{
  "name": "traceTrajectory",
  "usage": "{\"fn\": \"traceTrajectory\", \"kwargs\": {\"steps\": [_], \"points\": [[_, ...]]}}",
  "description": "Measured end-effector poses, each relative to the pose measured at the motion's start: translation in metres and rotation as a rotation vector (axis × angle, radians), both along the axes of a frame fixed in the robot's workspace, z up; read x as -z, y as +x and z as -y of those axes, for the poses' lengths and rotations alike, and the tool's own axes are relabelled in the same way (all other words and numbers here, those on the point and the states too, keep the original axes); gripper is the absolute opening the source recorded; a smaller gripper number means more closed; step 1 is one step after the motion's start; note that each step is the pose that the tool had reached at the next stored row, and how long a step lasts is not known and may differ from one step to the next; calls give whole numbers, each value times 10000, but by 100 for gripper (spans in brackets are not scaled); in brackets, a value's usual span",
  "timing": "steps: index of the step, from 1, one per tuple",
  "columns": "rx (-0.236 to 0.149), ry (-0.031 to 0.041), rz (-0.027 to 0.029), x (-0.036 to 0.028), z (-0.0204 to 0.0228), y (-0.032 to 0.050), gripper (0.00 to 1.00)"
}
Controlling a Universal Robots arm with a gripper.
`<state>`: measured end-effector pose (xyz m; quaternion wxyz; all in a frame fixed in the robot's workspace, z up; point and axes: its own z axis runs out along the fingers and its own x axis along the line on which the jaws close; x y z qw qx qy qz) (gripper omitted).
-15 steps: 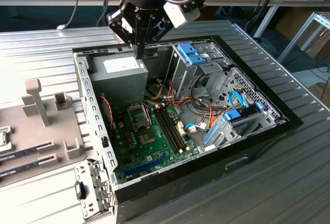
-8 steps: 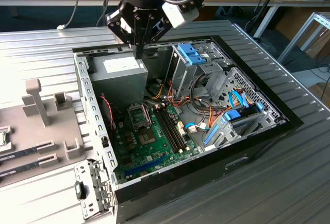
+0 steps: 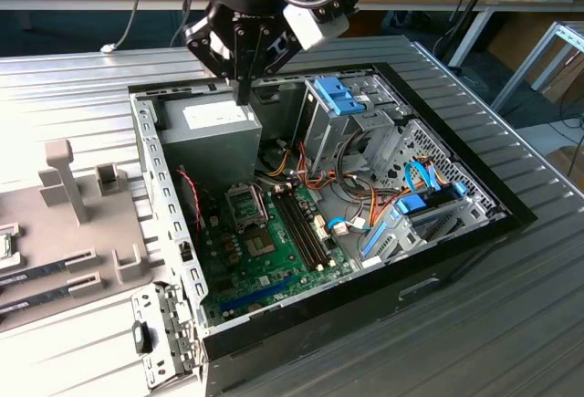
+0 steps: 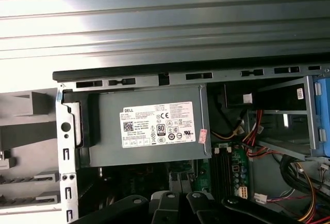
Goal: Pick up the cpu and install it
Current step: 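Reach for the cpu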
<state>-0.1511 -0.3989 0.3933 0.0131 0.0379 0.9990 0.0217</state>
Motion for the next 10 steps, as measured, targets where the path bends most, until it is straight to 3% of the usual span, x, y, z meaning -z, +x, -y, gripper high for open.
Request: {"fn": "traceTrajectory", "kwargs": {"steps": [10], "points": [[0,0,0,0,0,-51,11]]}}
